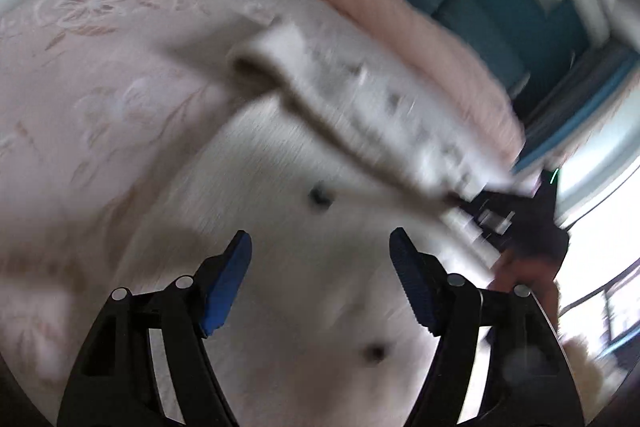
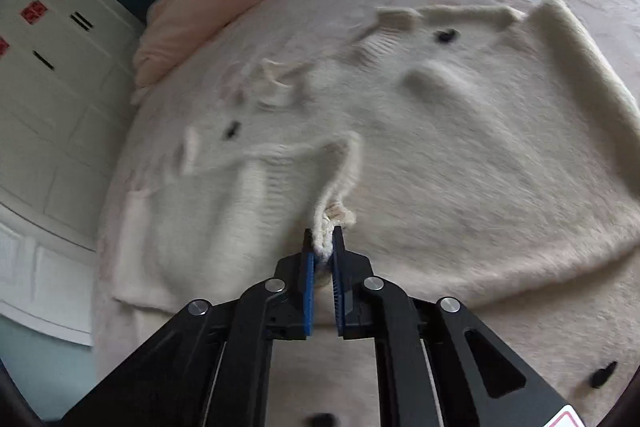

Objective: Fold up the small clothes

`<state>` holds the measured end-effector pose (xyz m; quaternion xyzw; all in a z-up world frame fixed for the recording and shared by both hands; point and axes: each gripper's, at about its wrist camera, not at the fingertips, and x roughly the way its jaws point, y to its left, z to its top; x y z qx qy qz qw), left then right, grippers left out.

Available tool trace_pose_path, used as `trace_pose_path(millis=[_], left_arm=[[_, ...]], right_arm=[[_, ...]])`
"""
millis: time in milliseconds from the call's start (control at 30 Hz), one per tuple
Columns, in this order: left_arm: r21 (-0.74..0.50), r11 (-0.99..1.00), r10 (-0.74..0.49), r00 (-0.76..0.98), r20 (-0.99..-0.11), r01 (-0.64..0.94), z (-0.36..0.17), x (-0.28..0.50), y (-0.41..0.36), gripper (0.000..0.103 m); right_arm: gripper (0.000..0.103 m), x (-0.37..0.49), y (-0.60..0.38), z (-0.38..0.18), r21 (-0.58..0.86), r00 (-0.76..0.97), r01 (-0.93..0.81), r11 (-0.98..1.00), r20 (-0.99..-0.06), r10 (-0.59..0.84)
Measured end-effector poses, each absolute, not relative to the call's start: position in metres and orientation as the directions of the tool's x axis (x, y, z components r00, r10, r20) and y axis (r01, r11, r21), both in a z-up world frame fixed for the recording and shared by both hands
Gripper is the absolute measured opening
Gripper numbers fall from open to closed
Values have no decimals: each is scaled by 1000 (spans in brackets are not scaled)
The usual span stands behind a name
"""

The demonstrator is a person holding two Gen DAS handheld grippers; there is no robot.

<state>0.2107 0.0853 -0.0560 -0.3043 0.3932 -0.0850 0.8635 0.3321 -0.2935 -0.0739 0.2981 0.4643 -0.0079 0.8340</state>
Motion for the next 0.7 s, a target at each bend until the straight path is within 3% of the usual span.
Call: trace_pose_path(millis=[100,200,300,433,500,600,700], left_arm=[[-723,674,-450,692,-565,-153,-43,255,99,85],[-819,495,-463,709,-532,-291,-57,303,121,85],[-807,457,-426,705,-567,-374,-64,329,127,85],[-802,478,-414,714,-564,-357,-56,342,116,85],[-796,491,-421,704,-572,-353,-58,345,106,85],[-777,508,-430,672,-603,-372,-71,348,89,84],[-789,474,-458,656,-601,-391,-80,345,77,84]], right_arm=[[8,338,-287,-52,469,608,229,853,-753,250],[8,344,-291,-30,507,640,198,839,-715,281],[7,348,-306,10,542,707,151,827,-644,293],[7,339,-357,65,532,800,137,836,-557,224],[7,333,-385,60,488,792,191,852,-590,160],[7,327,-423,0,424,692,324,845,-716,94],[7,315,-437,-41,414,636,375,829,-766,95]])
